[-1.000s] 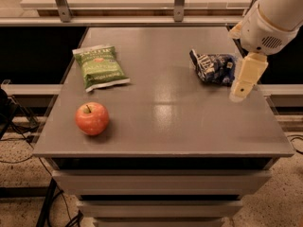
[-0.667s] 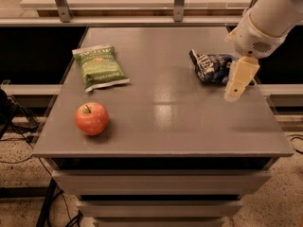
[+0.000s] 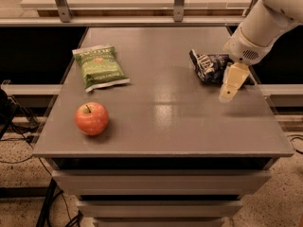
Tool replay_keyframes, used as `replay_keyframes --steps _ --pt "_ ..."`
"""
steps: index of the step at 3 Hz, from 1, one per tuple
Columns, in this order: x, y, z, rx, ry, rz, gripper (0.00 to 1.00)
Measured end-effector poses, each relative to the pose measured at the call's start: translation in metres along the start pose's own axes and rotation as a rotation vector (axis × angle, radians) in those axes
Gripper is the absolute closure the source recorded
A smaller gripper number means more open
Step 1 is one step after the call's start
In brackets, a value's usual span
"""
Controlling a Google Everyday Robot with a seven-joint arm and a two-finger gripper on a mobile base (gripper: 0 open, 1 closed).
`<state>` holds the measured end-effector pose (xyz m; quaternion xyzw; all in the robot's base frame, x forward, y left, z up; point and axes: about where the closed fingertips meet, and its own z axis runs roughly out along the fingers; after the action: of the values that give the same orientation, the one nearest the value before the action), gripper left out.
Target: Move blue chip bag near green jalapeno chip bag
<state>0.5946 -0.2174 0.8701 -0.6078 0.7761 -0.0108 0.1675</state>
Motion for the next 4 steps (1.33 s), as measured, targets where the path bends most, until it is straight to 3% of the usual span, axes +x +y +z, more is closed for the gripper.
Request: replay_keyframes --steps 1,2,4 --pt "0.004 -0.009 0.020 -0.025 0.005 0.017 0.00" --pt "0.006 -0.012 0.032 -0.041 0.007 0.023 0.16" --pt "0.008 -0.014 0.037 -0.065 0.020 0.024 0.62"
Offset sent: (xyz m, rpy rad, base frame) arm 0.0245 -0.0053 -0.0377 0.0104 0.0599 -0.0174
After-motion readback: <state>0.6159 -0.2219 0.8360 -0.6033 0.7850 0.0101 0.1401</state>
